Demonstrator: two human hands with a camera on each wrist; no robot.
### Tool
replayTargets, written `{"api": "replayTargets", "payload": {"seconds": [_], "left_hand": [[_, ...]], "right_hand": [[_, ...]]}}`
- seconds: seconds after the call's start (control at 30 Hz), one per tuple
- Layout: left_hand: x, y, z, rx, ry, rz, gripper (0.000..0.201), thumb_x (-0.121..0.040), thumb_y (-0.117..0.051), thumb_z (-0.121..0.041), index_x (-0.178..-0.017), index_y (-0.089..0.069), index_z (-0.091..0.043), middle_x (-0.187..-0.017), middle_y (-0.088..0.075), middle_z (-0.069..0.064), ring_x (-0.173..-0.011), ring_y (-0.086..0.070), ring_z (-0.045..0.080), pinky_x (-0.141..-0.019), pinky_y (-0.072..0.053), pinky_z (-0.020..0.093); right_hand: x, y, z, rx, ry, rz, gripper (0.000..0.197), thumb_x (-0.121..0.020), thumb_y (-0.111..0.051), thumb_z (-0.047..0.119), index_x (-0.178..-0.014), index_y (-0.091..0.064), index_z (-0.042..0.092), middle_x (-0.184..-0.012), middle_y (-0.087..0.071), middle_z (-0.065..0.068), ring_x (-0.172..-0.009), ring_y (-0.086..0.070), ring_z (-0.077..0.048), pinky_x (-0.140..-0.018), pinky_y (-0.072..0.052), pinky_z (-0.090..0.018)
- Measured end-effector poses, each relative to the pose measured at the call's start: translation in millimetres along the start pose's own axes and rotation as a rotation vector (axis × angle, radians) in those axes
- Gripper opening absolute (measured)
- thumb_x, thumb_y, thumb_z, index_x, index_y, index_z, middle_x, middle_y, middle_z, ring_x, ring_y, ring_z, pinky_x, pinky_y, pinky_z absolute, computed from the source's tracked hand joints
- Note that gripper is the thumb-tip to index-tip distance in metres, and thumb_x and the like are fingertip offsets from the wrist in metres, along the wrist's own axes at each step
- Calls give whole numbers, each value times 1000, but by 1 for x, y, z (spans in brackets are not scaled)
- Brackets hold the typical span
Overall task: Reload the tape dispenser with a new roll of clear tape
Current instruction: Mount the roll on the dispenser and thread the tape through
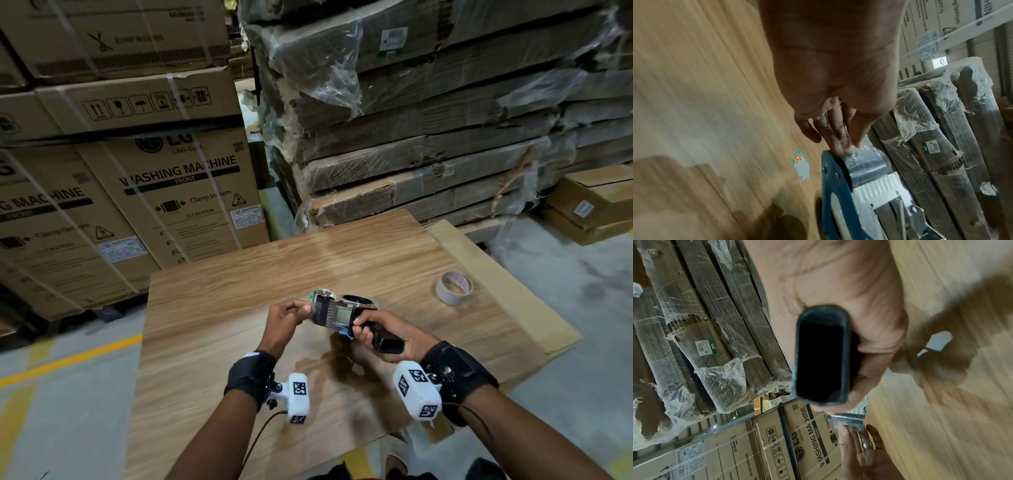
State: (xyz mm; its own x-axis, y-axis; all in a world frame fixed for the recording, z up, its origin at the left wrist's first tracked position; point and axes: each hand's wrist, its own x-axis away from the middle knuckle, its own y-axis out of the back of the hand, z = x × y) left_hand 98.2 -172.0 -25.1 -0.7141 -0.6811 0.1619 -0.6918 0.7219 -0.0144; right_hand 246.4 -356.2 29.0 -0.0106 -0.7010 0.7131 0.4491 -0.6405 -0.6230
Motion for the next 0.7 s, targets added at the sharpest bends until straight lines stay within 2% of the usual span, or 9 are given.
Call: {"api": "replayTargets", "payload": {"seconds": [0.07, 0.13, 0.2, 0.3, 0.5, 0.7], "left_hand": [[1, 0, -2, 59, 44, -1, 16, -80, -68, -19, -89, -74, -7, -86, -72, 4, -81, -62, 13, -78, -45, 28], [3, -1, -4, 110, 64, 14, 13, -78, -72, -26, -84, -74, -15, -88, -71, 3, -85, -62, 15, -80, -45, 30], [5, -4, -5, 113, 36, 4, 11, -86, -74, -23, -82, -70, -13, -87, -70, 7, -84, -62, 16, -78, -46, 29], [4, -7, -7, 74, -55, -80, 14, -92, -69, -12, -78, -67, -10, -83, -70, 12, -77, -60, 17, -71, -47, 25], [1, -17, -1, -2, -161, -213, 16, -94, -64, -4, -79, -65, -10, -79, -72, 10, -68, -68, 4, -67, -52, 15], [-8, -14, 8, -70, -172, -265, 11, -94, -65, -10, -83, -66, -9, -84, -74, 15, -75, -68, 17, -69, -54, 24]], "right_hand": [[2, -2, 0, -12, 2, 2, 6, -81, -60, 1, -79, -60, -5, -64, -62, -10, -42, -59, -10, -40, -52, -17], [3, -4, 0, -15, 10, 1, 7, -80, -60, 1, -77, -61, -5, -63, -62, -9, -42, -59, -10, -40, -52, -17], [4, -5, 1, -10, 15, 1, 8, -81, -60, 2, -77, -61, -5, -63, -62, -9, -42, -59, -10, -40, -52, -17], [5, -6, 1, -19, 3, 1, 9, -83, -59, 2, -77, -61, -5, -63, -62, -9, -42, -59, -10, -41, -52, -17], [7, -8, 1, -38, -10, 12, 12, -84, -58, 3, -76, -61, -6, -61, -62, -9, -41, -60, -10, -41, -52, -17], [5, -4, 3, -12, -63, 24, 11, -85, -58, 5, -78, -60, -4, -61, -62, -8, -41, -60, -10, -39, -53, -20]]}}
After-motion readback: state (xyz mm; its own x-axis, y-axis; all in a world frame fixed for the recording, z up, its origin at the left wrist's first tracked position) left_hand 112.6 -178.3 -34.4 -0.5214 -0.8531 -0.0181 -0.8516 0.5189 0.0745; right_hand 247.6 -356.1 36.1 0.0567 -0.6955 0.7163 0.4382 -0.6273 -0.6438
